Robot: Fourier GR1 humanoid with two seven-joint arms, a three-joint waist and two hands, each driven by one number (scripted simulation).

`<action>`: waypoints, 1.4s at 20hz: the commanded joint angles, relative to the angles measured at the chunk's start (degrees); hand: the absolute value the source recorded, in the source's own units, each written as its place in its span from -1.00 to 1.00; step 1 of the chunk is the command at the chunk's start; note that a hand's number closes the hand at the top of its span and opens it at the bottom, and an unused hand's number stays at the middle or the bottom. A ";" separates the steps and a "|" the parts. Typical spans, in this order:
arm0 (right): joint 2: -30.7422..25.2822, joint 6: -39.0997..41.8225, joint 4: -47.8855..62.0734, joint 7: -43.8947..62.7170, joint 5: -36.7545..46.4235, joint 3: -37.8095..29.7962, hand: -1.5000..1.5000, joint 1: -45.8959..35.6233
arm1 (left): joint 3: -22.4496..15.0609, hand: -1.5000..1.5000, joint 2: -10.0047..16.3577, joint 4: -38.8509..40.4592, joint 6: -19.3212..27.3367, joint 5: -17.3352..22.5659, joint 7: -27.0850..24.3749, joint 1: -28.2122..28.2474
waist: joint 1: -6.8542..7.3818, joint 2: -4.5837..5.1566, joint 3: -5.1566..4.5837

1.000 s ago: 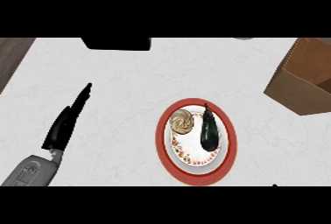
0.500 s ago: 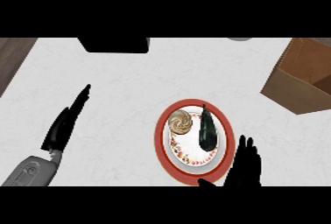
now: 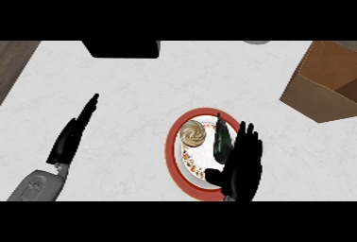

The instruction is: Pick the eggplant from the plate and place it in the cardboard box

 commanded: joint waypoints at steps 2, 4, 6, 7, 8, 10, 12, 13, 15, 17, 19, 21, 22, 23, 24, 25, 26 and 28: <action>0.49 -3.43 6.34 9.32 -3.86 0.16 -1.00 -5.48 | 1.71 0.00 -1.16 1.42 -0.43 -0.81 1.00 -1.99 | -0.28 -0.01 0.02; 0.49 -2.29 6.13 9.00 -4.24 1.05 -1.00 -6.15 | 0.97 0.00 -0.78 -1.34 -1.25 -1.83 0.28 1.19 | -0.21 -0.14 0.01; 0.49 -3.25 6.06 5.47 -7.30 -1.66 -1.00 -6.48 | 4.21 0.00 -0.14 2.96 -3.90 0.62 -0.24 -2.16 | -0.57 -0.03 0.00; 0.49 -3.24 5.53 5.38 -6.02 -1.42 -1.00 -4.29 | 2.88 0.00 -0.99 0.71 -2.69 -1.06 -0.19 0.48 | -0.52 -0.14 0.00; 0.49 -0.69 6.75 7.48 -7.51 -0.75 -1.00 -8.81 | 2.94 0.00 -1.82 1.71 -1.90 -2.37 0.65 -1.31 | -0.42 -0.09 0.00; 0.49 -7.54 11.37 5.94 -8.68 -0.48 -1.00 -8.21 | 1.79 0.00 -2.64 -1.82 -0.96 -3.38 2.20 -0.17 | -0.23 -0.10 0.03; 0.49 -9.11 17.35 4.64 -11.98 -2.67 -1.00 -12.84 | 3.82 0.00 -1.72 -0.22 -2.58 -2.35 1.70 -1.71 | 0.03 0.01 0.03; 0.48 -11.53 16.39 7.69 -10.54 1.43 -1.00 -10.90 | 3.94 0.00 -1.72 0.61 -3.48 -2.02 -0.15 0.14 | 0.03 -0.04 0.02; 0.48 -10.61 17.65 8.76 -10.38 1.44 -1.00 -14.09 | 2.70 0.00 -2.93 -2.74 -2.62 -3.47 2.24 0.53 | 0.13 -0.10 0.03; 0.47 -9.76 20.15 4.63 -13.79 -2.46 -1.00 -15.95 | 3.99 0.00 -1.50 -3.54 -3.50 -3.35 3.15 0.06 | 0.19 -0.04 0.04; 0.46 -11.98 22.24 0.31 -13.92 -3.68 -1.00 -12.86 | 3.79 0.00 -4.53 1.54 -2.10 -4.86 -0.65 -0.02 | -0.32 0.02 0.01; 0.47 -12.19 25.03 0.28 -16.61 -2.50 -1.00 -16.39 | 5.07 0.00 -4.76 2.81 -3.20 -4.88 -0.96 -0.96 | -0.11 0.02 0.01; 0.47 -15.73 22.16 -1.10 -15.53 -1.57 1.00 -11.25 | 4.99 0.00 -5.05 2.84 -3.30 -5.17 0.81 -1.94 | -0.41 -0.05 0.02; 0.47 -12.64 23.76 1.70 -12.66 -1.37 1.00 -12.13 | 6.25 0.00 -0.05 -5.00 -5.89 -3.09 2.30 2.77 | 0.32 -0.21 0.03; 0.47 -10.97 25.90 2.54 -7.74 -2.44 1.00 -15.13 | 5.86 0.00 -3.31 0.74 -5.08 -3.50 0.56 0.38 | -0.18 -0.08 -0.02; 0.47 -10.53 25.58 3.35 -6.09 -2.27 1.00 -16.84 | 5.68 0.00 -3.87 1.62 -4.70 -4.47 -1.56 0.76 | -0.24 -0.09 -0.02; 0.18 -11.91 29.70 -3.23 -6.45 -6.56 1.00 -17.28 | 4.05 0.00 -5.51 -0.36 -2.23 -6.50 1.46 0.06 | -0.22 -0.04 0.01; 0.49 -10.95 27.77 6.20 -1.68 -1.24 1.00 -17.87 | 6.61 0.00 -2.70 -0.61 -5.17 -4.26 0.78 1.03 | 0.01 -0.15 -0.01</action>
